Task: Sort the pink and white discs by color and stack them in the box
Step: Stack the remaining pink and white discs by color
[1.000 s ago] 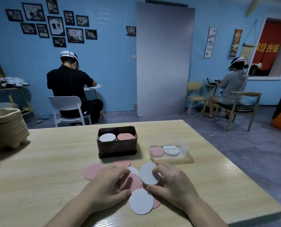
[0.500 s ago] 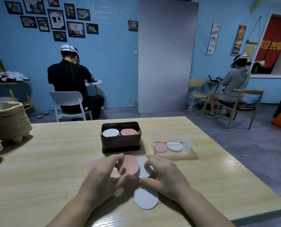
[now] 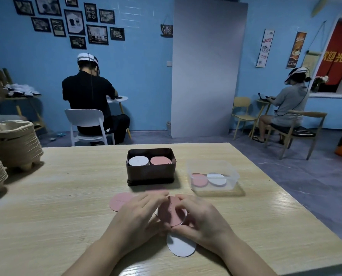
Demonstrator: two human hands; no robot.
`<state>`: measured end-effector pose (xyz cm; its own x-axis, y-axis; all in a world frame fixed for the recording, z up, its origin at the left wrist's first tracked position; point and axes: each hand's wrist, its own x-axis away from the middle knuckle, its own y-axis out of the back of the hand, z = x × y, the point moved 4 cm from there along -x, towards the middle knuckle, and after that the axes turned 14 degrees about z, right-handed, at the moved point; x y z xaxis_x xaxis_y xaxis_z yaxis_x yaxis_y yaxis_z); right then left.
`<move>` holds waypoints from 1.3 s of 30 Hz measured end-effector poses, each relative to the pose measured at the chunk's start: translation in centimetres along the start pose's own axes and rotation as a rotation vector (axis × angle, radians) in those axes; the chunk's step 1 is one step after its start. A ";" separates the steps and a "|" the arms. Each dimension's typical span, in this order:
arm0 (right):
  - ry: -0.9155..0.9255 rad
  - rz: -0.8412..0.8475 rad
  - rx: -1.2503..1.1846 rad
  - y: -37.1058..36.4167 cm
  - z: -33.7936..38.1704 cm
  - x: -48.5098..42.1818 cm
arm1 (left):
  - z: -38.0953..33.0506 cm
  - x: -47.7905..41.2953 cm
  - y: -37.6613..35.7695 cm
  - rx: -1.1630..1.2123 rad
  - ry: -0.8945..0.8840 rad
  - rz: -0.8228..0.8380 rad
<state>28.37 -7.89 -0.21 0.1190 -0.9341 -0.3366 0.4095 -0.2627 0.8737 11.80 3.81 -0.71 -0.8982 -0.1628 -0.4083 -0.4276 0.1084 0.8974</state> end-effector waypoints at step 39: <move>-0.177 -0.025 0.052 2.9 -2.5 6.0 | -3.5 -0.7 -0.2 0.041 -0.007 0.201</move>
<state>32.50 -13.63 -0.54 -0.0536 -0.9538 -0.2956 0.3623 -0.2944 0.8843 12.91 0.45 0.00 -0.9665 -0.1269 -0.2231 -0.2434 0.1773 0.9536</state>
